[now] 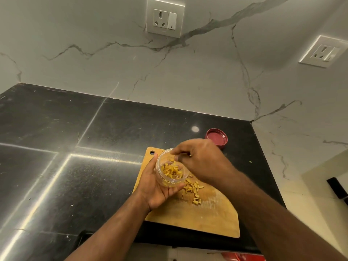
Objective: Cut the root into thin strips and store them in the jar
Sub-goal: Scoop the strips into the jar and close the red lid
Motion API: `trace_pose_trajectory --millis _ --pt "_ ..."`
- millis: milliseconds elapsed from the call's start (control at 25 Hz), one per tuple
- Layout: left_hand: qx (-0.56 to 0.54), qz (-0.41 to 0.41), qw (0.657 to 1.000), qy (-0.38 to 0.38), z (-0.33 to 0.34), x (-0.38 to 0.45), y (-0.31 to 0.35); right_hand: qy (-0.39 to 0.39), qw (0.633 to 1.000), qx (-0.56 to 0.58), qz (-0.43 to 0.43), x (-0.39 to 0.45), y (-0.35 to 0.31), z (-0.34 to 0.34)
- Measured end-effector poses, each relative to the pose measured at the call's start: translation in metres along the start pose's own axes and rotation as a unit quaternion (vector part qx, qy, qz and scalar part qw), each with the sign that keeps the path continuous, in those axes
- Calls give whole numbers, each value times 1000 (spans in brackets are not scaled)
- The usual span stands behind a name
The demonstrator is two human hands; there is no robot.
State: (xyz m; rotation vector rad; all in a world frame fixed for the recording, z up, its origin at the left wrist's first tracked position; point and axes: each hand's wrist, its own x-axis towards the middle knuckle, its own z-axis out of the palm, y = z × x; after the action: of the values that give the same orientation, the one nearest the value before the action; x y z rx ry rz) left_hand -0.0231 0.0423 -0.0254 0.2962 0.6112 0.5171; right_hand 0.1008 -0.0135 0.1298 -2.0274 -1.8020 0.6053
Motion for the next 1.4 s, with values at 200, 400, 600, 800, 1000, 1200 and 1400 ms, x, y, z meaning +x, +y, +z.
trace_pose_trajectory --millis 200,400,600,800,1000,1200,1400 --pt "4 -4 1000 -2 -10 -1 8 98 986 125 53 -16 54 -5" --pt "8 -18 1000 -1 -19 4 11 24 988 19 152 -19 108 42" --pt "4 -20 1000 -12 -24 6 11 -8 981 -135 139 0 126 75" --pt "2 -15 1000 -10 -23 5 10 -48 985 -143 80 -10 112 96" --pt "9 -9 1000 -9 -23 5 11 0 993 -88 74 4 121 92" --pt "6 -12 1000 -4 -24 6 10 -38 991 -122 -37 -22 112 111" --pt "18 -9 1000 -5 -23 5 10 8 994 -105 -23 -26 131 101"
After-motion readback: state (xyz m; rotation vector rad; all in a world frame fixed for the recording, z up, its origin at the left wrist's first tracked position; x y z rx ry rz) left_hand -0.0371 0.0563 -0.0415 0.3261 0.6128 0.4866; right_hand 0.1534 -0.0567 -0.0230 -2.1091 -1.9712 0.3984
